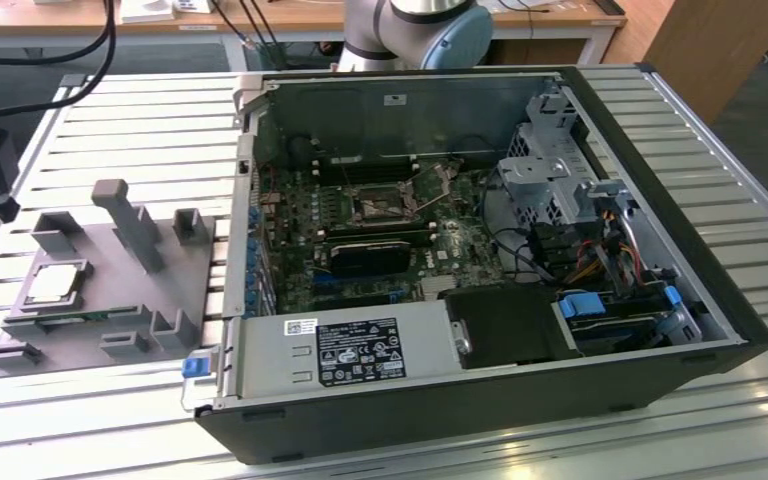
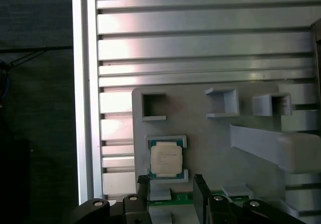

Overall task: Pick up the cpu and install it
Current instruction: 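Pick up the cpu and move it towards the insertion slot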

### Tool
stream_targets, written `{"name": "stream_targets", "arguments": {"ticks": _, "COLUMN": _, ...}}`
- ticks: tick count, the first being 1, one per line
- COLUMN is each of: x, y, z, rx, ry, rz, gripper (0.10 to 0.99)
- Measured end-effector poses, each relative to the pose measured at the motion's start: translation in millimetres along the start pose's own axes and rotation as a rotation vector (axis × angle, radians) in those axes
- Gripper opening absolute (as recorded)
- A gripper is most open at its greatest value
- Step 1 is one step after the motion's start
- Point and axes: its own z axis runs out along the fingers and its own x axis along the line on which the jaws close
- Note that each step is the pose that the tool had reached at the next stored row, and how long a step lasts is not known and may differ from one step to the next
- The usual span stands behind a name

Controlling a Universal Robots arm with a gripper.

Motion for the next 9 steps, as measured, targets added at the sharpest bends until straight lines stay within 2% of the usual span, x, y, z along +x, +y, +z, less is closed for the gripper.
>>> {"name": "stream_targets", "arguments": {"ticks": 9, "x": 0.0, "y": -0.1, "z": 2.7, "rx": 0.000, "ry": 0.0001, "rz": 0.000, "gripper": 0.471}}
